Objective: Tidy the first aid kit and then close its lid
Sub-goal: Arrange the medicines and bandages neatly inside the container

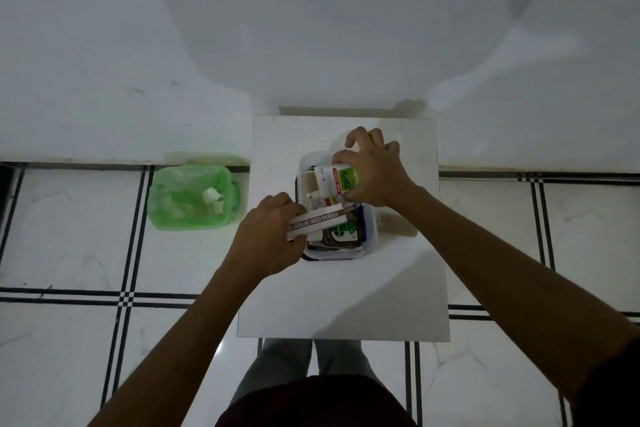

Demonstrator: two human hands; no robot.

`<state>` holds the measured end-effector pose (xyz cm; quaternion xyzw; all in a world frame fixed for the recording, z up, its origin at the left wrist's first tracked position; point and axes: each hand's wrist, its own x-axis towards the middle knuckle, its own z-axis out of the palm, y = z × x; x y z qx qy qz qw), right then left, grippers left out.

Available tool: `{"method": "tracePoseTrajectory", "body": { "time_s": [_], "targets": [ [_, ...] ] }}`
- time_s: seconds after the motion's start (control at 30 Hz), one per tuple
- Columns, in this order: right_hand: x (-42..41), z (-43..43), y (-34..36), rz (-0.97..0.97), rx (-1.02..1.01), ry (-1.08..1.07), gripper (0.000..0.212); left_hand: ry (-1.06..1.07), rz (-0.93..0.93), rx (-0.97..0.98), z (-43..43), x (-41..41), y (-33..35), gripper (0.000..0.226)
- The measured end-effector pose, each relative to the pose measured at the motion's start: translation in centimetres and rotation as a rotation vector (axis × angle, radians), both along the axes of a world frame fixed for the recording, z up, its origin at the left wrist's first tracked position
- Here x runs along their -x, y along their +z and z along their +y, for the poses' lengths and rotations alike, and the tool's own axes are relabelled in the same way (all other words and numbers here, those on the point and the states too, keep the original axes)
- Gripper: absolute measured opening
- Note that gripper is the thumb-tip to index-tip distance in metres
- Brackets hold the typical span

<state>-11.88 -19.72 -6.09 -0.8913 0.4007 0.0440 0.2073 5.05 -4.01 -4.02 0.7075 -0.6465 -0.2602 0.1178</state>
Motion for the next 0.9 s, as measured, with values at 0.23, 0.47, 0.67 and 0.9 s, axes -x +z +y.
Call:
{"method": "tracePoseTrajectory", "body": {
  "time_s": [0.23,0.47,0.67,0.9],
  "targets": [
    [0.3,0.4,-0.8,-0.053,0.068,-0.048,0.065,0.041,0.079,-0.033,-1.2,-0.4,-0.1,0.04],
    [2.0,0.7,-1.1,-0.118,0.044,-0.096,0.065,0.422,0.14,0.019,-2.0,0.4,0.3,0.037],
    [2.1,1.2,-1.2,-0.138,0.04,-0.134,0.062,0.504,0.079,-0.003,-2.6,4.8,-0.8,0.06],
    [1.9,0.7,-1.1,-0.111,0.033,-0.107,0.061,0.383,-0.197,-0.115,-3.2,5.8,-1.1,0.066]
  ]
}}
